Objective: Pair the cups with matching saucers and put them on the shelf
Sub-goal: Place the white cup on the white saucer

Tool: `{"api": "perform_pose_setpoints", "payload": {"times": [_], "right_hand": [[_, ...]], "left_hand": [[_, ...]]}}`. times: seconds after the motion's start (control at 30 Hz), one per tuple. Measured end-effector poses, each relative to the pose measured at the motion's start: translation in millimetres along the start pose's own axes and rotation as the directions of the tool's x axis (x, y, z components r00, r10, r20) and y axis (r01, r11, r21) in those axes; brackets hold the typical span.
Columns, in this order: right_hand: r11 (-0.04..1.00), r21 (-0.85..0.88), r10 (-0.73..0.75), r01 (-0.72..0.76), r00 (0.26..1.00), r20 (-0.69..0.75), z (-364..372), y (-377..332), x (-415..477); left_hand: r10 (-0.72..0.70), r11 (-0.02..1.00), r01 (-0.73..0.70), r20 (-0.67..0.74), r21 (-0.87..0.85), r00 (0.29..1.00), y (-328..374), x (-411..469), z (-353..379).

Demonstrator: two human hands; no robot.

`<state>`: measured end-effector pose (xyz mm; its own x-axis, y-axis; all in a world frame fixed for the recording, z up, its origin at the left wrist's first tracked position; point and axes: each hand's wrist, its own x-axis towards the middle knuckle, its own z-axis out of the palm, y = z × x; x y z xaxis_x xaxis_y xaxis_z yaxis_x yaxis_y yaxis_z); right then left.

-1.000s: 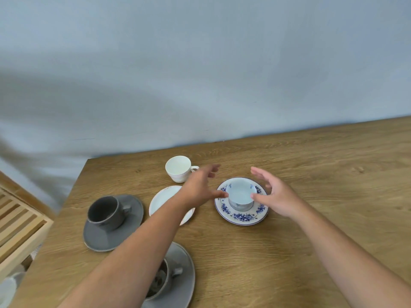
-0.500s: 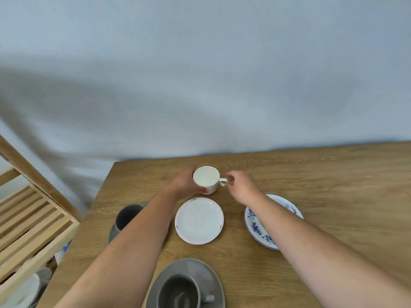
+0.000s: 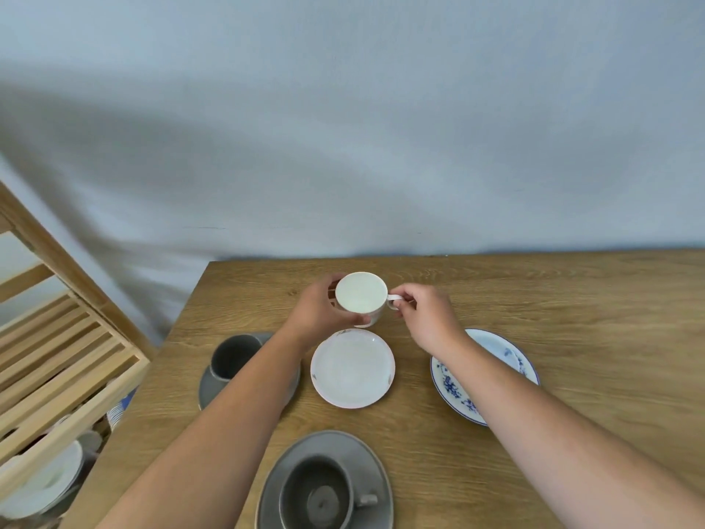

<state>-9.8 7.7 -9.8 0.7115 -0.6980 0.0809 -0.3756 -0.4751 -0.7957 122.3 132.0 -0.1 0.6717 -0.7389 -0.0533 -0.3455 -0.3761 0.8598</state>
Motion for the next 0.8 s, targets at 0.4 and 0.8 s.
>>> {"api": "perform_pose_setpoints", "payload": {"times": [0.4,0.8], "right_hand": [[0.997,0.067,0.029,-0.038,0.991,0.128,12.0,4.7,-57.5],[0.998,0.018,0.054,-0.058,0.988,0.145,15.6,3.0,-67.8]], "left_hand": [[-0.056,0.997,0.061,-0.102,0.047,0.993,-16.1,-78.9,11.9],[-0.074,0.996,0.078,-0.098,0.039,0.992,-29.8,-87.6,17.0]]}}
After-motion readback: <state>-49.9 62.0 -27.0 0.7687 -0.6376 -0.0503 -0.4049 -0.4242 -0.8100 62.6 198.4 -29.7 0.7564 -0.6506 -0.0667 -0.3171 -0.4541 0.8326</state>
